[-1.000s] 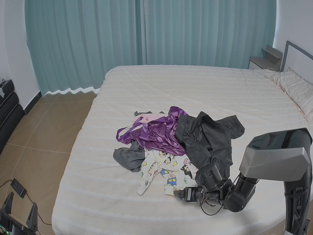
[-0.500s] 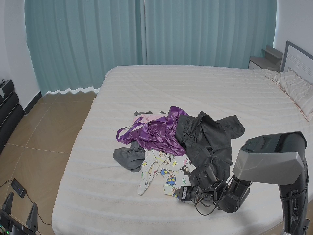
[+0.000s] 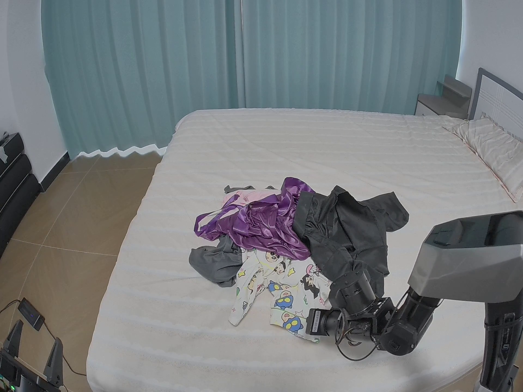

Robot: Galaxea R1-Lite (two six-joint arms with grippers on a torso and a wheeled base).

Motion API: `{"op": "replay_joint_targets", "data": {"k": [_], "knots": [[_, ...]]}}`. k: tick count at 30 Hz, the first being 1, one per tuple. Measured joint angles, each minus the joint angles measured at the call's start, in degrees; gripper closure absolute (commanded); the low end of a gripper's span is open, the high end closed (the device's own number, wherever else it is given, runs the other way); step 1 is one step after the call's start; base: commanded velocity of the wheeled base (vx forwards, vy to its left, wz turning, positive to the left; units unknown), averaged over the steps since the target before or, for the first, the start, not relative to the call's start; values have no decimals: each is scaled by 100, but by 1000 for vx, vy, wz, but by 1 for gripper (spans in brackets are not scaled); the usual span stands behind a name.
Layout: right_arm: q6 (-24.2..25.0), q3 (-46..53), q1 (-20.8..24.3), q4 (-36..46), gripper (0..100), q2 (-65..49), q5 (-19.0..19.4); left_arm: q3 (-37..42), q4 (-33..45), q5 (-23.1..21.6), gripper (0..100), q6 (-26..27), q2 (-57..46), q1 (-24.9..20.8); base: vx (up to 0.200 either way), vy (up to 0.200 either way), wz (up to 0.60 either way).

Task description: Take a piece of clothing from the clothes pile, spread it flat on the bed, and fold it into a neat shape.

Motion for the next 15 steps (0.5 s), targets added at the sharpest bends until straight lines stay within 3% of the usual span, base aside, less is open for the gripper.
{"op": "replay_joint_targets", "data": {"k": [6, 15], "knots": [[150, 540, -6, -325, 100, -695, 330, 0, 0, 1, 0, 0, 0, 0, 0, 0, 0], [238, 1549, -27, -1908, 100, -1536, 590, 0, -2, 0, 0, 2, 0, 0, 0, 0, 0]]}}
